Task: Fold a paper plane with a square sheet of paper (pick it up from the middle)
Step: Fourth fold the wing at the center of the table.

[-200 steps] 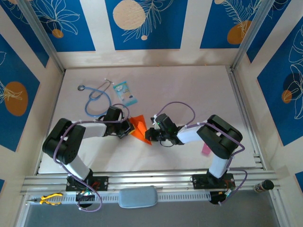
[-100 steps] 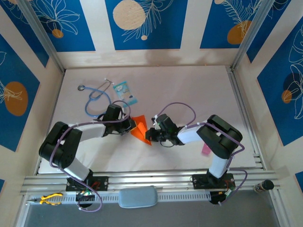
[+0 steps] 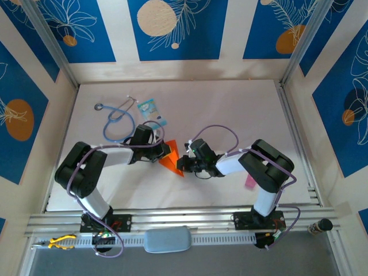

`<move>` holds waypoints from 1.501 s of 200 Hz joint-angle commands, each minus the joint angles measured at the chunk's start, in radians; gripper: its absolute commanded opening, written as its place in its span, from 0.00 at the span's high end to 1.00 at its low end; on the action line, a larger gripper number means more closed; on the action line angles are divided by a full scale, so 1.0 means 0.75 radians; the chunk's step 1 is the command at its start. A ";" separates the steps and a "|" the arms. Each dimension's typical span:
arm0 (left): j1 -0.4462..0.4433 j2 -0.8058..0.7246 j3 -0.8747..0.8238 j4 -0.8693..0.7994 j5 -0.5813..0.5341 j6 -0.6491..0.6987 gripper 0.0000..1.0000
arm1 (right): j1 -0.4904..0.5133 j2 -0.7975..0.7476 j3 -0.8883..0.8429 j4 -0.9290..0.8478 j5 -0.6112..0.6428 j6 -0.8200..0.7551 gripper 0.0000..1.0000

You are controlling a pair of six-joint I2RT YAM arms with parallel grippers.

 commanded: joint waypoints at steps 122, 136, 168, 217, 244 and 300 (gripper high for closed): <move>-0.012 -0.044 -0.032 -0.129 -0.152 -0.020 1.00 | -0.009 0.022 -0.088 0.087 0.017 0.106 0.97; -0.012 -0.052 -0.051 -0.136 -0.179 -0.034 1.00 | -0.009 0.022 -0.088 0.087 0.018 0.105 0.97; -0.012 -0.023 -0.034 -0.215 -0.197 -0.036 1.00 | -0.009 0.017 -0.088 0.085 0.021 0.105 0.97; -0.010 -0.017 -0.068 -0.227 -0.212 -0.075 1.00 | 0.000 0.009 -0.081 0.076 0.027 0.110 0.97; -0.012 -0.031 -0.098 -0.225 -0.225 -0.099 1.00 | 0.009 0.007 -0.077 0.077 0.032 0.111 0.97; -0.012 -0.066 -0.113 -0.253 -0.254 -0.100 1.00 | 0.021 -0.002 -0.084 0.093 0.034 0.115 0.97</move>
